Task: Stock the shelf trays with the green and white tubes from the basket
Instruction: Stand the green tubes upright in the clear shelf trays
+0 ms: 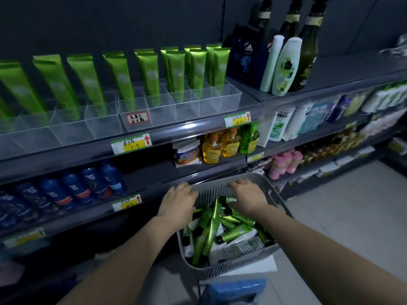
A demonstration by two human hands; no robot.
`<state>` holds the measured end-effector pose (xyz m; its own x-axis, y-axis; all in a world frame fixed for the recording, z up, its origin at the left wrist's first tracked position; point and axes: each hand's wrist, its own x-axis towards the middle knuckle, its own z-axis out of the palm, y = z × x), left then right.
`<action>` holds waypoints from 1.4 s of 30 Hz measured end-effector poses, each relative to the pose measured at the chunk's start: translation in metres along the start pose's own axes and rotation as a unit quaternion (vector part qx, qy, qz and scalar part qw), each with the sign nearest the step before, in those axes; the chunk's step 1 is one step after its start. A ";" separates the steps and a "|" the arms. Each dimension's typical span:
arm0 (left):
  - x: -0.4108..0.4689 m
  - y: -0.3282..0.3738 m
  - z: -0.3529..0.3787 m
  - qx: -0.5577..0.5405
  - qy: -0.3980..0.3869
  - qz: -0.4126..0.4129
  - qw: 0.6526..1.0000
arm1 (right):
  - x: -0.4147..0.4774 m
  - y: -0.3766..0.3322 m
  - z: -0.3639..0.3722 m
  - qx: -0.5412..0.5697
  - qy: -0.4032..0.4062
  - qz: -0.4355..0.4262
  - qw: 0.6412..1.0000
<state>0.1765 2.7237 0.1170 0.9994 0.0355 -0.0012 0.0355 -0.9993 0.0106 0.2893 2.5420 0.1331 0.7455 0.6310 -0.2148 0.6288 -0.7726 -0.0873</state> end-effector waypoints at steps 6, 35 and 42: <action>0.025 0.021 0.053 -0.021 -0.087 -0.034 0.995 | 0.023 0.046 0.042 0.001 -0.067 0.006 0.998; 0.108 0.046 0.194 -0.280 -0.251 -0.342 0.861 | 0.131 0.107 0.203 0.581 -0.097 0.534 0.606; 0.105 0.047 0.179 -0.443 -0.236 -0.429 0.751 | 0.134 0.104 0.192 0.655 -0.116 0.524 0.532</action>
<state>0.2834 2.6788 -0.0617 0.5046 0.4446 -0.7401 0.8615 -0.2039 0.4650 0.4118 2.5326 -0.0917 0.3920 -0.1028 -0.9142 -0.9122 -0.1722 -0.3718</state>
